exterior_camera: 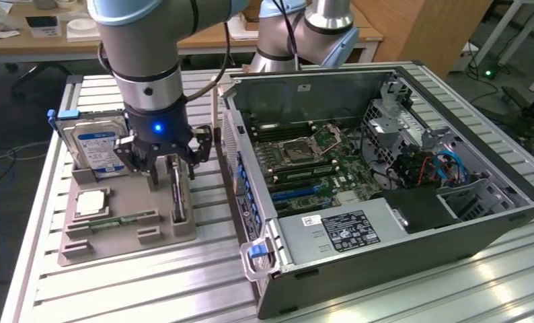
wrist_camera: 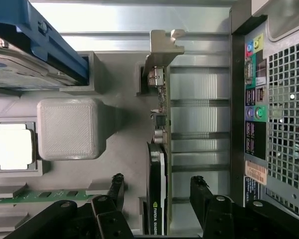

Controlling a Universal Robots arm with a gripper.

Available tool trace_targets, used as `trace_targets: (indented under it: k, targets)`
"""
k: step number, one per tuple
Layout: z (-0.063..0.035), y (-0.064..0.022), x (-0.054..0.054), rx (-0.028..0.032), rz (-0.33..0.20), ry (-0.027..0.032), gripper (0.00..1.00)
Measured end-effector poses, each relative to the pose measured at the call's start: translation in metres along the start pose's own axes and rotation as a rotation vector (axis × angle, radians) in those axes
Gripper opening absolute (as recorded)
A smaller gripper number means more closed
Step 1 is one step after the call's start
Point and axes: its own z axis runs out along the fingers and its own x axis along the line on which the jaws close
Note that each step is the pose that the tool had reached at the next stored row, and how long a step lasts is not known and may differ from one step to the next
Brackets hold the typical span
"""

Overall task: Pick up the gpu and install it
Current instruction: 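Pick up the gpu and move the gpu toward the slot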

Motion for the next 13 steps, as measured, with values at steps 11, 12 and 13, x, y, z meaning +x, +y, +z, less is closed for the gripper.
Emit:
trace_targets:
  k: [11, 12, 13]
  targets:
    - [0.0186, 0.0036, 0.001, 0.0024, 0.019, -0.0007, 0.65]
    - [0.0204, 0.0036, 0.001, 0.0028, 0.025, -0.0009, 0.65]
    - [0.0219, 0.0035, 0.001, 0.0030, 0.033, -0.0017, 0.65]
